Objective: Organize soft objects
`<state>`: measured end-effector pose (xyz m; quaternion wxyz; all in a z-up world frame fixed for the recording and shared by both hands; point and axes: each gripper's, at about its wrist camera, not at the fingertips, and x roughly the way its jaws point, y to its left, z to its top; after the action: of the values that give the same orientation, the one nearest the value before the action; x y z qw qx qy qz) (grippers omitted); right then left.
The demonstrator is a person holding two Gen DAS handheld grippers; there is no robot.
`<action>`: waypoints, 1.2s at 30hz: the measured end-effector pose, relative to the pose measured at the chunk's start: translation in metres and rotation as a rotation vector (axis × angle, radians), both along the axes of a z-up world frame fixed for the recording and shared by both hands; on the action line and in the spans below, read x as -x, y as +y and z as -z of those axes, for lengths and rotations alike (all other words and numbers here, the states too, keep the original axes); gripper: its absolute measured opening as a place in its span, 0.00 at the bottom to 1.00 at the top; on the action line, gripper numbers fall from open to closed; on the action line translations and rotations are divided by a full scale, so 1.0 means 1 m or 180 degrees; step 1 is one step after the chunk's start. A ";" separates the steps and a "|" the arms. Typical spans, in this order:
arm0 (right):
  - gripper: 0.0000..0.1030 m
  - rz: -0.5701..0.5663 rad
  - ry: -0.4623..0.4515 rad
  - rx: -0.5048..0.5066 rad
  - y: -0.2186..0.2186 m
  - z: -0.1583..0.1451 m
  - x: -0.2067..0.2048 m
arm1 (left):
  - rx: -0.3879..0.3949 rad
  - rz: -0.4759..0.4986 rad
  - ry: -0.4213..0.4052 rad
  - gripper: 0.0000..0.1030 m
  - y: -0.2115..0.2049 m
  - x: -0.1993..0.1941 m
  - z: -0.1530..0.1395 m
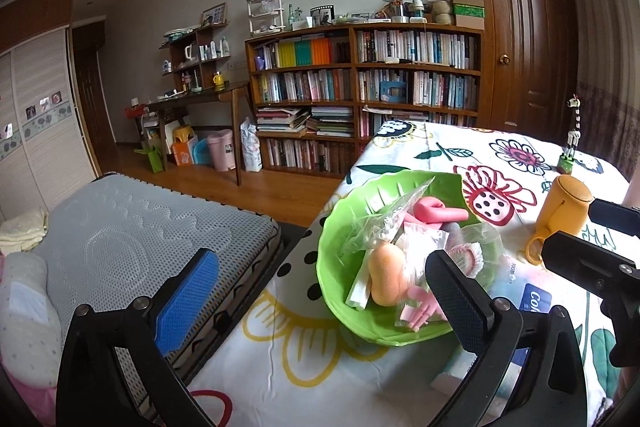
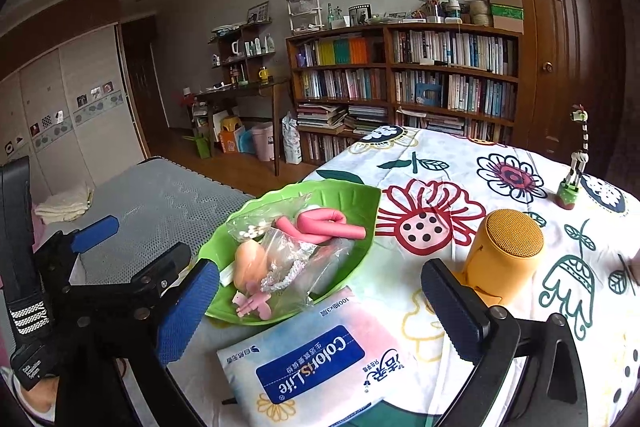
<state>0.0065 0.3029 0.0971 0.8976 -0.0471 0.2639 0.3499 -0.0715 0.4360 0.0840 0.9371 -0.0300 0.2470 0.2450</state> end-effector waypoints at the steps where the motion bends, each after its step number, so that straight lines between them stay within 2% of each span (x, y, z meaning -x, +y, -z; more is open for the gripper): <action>1: 1.00 -0.0017 -0.0037 -0.0009 0.000 -0.001 0.002 | 0.0007 -0.0001 -0.0006 1.00 0.000 0.001 0.000; 7: 1.00 -0.0062 -0.0157 0.0082 0.010 0.000 0.008 | 0.0001 -0.0013 0.0000 1.00 0.000 0.001 0.000; 11: 1.00 0.0063 0.0019 0.0122 0.010 0.003 -0.001 | 0.0004 -0.0027 0.0000 1.00 0.001 0.003 -0.002; 16: 1.00 0.0024 0.0325 -0.0048 0.003 0.005 -0.012 | 0.0008 -0.0031 0.0005 1.00 0.000 0.003 -0.003; 24: 1.00 -0.0017 0.0209 0.0180 0.014 0.009 -0.005 | 0.0017 -0.0032 0.0014 1.00 0.002 0.006 -0.002; 36: 1.00 -0.0140 0.0202 0.0233 0.024 0.006 -0.003 | 0.0019 -0.0037 0.0016 1.00 0.002 0.005 -0.003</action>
<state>0.0092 0.3273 0.0908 0.8785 -0.0746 0.3038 0.3611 -0.0770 0.4384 0.0871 0.9349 -0.0336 0.2499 0.2497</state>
